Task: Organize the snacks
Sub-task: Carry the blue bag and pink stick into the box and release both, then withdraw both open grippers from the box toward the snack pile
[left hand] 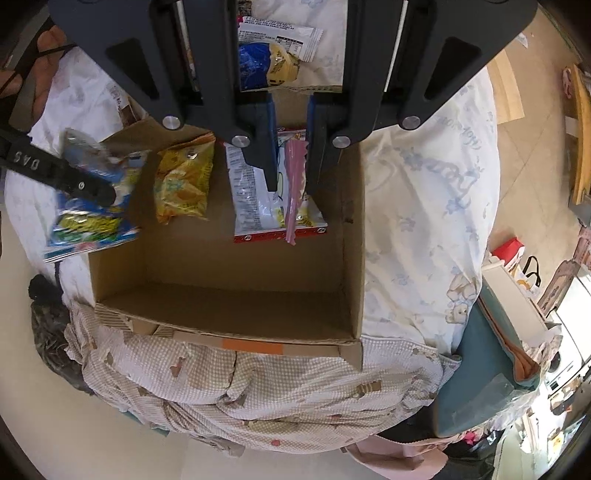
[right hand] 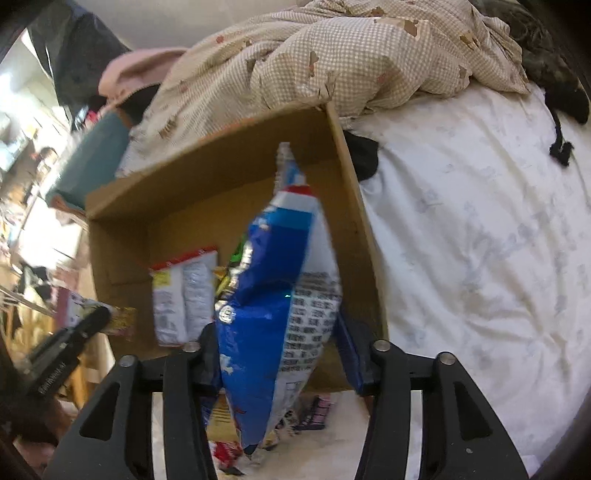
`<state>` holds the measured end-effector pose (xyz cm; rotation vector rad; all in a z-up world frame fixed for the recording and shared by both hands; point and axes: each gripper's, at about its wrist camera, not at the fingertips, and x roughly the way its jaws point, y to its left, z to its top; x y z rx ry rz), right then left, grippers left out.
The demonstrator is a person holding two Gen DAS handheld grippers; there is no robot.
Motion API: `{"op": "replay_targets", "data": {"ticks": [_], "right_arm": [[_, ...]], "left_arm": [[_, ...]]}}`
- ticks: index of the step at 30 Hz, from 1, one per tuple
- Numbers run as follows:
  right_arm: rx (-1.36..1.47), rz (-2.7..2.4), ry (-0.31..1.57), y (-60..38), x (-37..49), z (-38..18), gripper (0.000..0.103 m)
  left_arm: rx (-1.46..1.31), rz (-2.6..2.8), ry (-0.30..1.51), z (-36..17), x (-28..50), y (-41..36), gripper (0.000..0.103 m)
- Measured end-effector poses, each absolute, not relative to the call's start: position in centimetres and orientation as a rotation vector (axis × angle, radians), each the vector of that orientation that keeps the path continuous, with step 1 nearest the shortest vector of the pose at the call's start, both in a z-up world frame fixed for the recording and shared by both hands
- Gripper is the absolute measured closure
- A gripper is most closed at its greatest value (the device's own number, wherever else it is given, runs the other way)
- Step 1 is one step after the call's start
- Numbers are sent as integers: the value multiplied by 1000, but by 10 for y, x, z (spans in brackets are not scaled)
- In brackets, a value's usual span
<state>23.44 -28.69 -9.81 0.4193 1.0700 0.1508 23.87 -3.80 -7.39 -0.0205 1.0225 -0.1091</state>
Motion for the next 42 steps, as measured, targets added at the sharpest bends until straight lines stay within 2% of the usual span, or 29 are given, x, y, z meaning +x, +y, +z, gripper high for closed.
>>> {"op": "replay_targets", "data": {"ticks": [1, 3, 4, 5, 6, 7, 8, 9, 26, 42], "right_arm": [[427, 158, 1048, -287, 233, -96, 27], [423, 152, 1013, -287, 230, -90, 14], [416, 150, 997, -287, 229, -87, 14], [410, 155, 991, -287, 228, -84, 14], [407, 156, 989, -286, 228, -83, 14], [405, 151, 986, -287, 228, -82, 14], [407, 149, 986, -287, 227, -82, 14], [410, 149, 991, -287, 227, -83, 14], [410, 159, 982, -288, 226, -78, 14], [407, 155, 958, -289, 181, -59, 14]], "left_arm": [[-15, -112, 1021, -74, 239, -39, 92], [-20, -116, 1020, -74, 239, -39, 90], [-29, -123, 1024, -74, 239, -38, 81], [-35, -125, 1027, -74, 239, -38, 62], [-46, -128, 1025, -73, 238, -38, 51], [-58, -128, 1010, -70, 236, -37, 32], [-60, -125, 1000, -69, 236, -36, 22], [-57, -124, 984, -67, 234, -37, 20], [-76, -126, 963, -62, 227, -30, 19], [-120, -115, 891, -37, 193, -9, 19]]}}
